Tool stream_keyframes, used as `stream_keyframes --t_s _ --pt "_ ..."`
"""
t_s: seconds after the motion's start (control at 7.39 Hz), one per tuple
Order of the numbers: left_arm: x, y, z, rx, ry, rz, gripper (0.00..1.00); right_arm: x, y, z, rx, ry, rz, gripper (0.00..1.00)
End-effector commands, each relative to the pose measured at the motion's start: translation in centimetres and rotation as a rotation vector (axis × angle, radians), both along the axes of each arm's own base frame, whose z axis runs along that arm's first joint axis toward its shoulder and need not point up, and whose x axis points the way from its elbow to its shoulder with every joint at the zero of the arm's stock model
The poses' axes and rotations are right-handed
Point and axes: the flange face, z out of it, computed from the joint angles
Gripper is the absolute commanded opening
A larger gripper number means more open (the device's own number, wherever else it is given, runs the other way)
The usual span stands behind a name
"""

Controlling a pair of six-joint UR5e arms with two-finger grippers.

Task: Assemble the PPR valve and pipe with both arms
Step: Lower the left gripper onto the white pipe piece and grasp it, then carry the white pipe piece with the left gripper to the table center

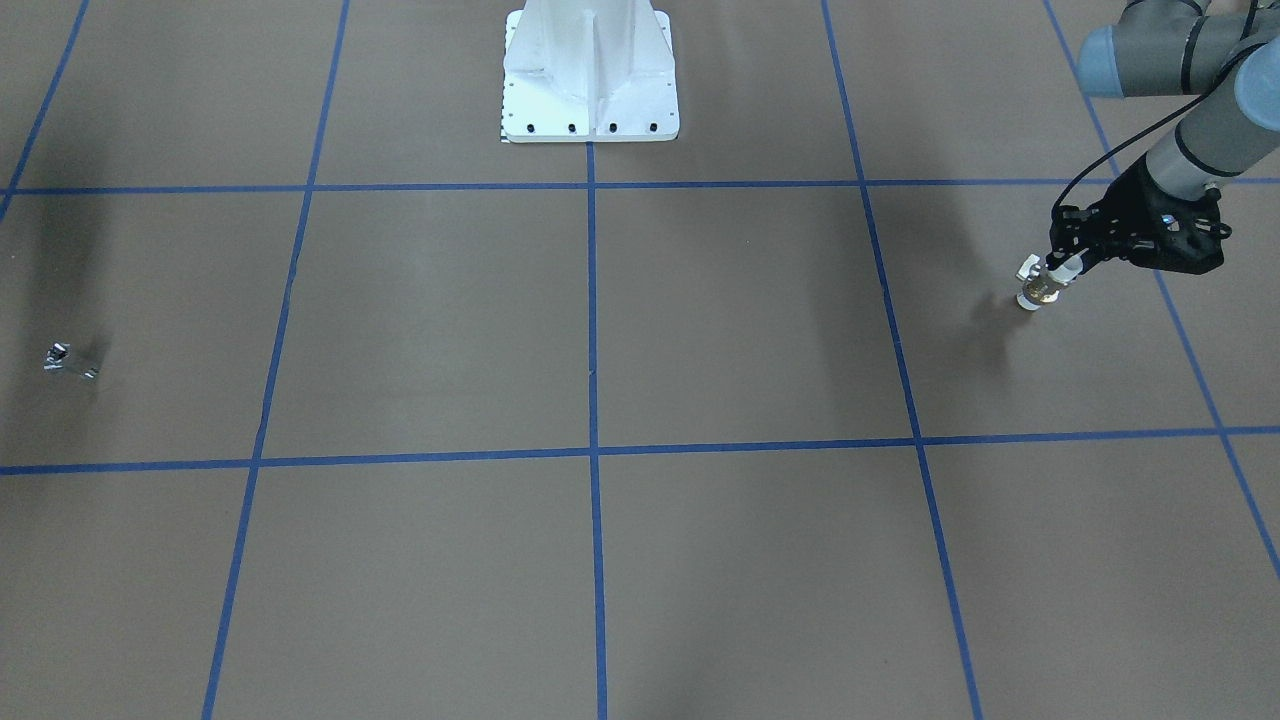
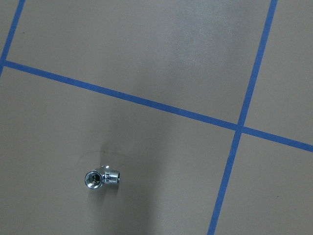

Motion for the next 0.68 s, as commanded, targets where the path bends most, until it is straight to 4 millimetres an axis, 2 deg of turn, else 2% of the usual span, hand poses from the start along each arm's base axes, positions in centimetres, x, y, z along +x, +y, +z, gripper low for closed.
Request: stream_keyframes --t_s 0.0,0.14,0.27,0.54 --pt "2.2 -3.8 -6.3 -0.018 0.057 -0.057 0.00 0.0 -0.1 -0.2 0.014 0.000 0.001 1.00" --pt "4.9 -7.4 -12.9 -0.047 0.083 -0.107 0.00 0.1 -0.3 -0.4 0.042 0.009 0.004 1.00" --pt "8.5 -9.4 -19.2 -0.059 0.111 -0.110 0.00 0.0 -0.4 -0.3 0.046 0.024 0.006 1.00" --pt "18.8 -9.8 -31.4 -0.134 0.089 -0.153 0.00 -0.2 -0.9 -0.3 0.019 0.031 0.035 1.00"
